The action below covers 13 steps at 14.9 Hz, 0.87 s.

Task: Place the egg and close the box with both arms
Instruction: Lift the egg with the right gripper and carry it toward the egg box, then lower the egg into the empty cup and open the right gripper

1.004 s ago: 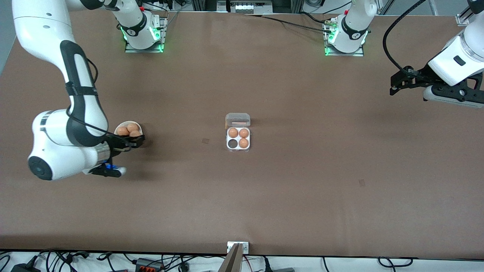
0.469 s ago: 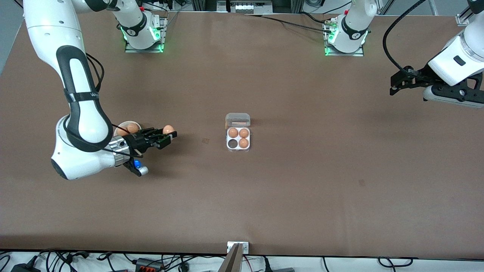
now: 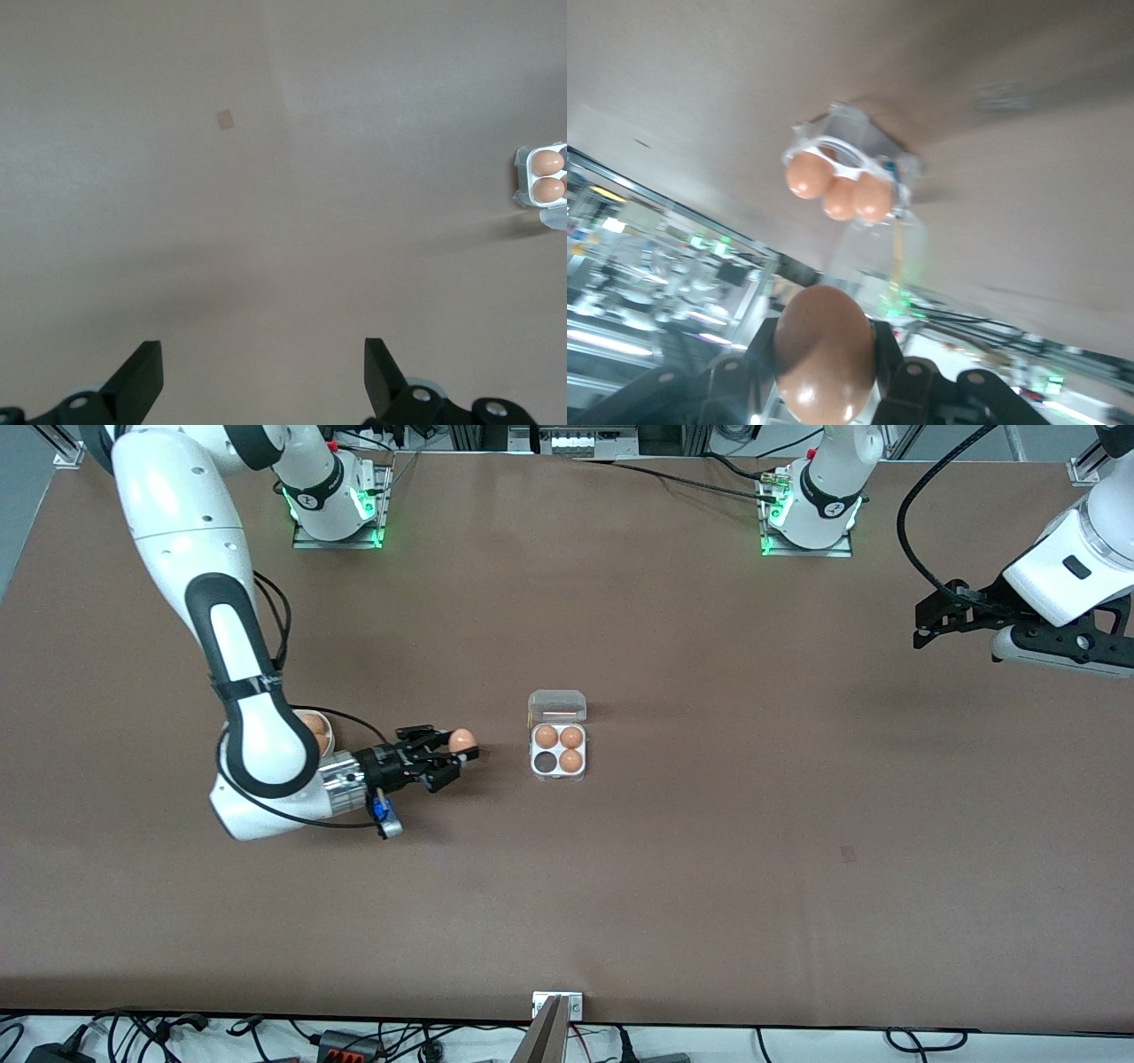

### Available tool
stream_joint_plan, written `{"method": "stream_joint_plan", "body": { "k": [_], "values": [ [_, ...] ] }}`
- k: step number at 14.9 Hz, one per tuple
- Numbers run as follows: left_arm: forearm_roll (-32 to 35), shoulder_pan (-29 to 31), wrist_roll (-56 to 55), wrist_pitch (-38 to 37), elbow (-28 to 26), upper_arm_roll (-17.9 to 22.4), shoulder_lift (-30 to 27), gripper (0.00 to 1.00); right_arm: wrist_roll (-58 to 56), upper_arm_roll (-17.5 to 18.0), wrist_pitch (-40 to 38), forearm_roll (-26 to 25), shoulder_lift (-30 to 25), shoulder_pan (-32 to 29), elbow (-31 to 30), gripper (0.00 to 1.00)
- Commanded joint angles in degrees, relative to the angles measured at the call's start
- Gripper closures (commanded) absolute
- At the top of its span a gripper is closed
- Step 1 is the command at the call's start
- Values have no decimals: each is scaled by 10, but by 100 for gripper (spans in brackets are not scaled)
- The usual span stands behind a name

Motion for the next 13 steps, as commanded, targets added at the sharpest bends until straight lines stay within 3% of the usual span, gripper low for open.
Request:
{"method": "stream_joint_plan", "body": {
  "k": [1, 5, 13],
  "values": [
    [-8, 3, -1, -1, 4, -2, -2, 0, 29, -7, 71, 93, -2, 42, -36, 71],
    [-8, 3, -1, -1, 4, -2, -2, 0, 73, -7, 140, 187, 9, 73, -62, 71],
    [-8, 3, -1, -1, 4, -2, -2, 0, 64, -2, 203, 277, 13, 113, -105, 70]
  ]
}}
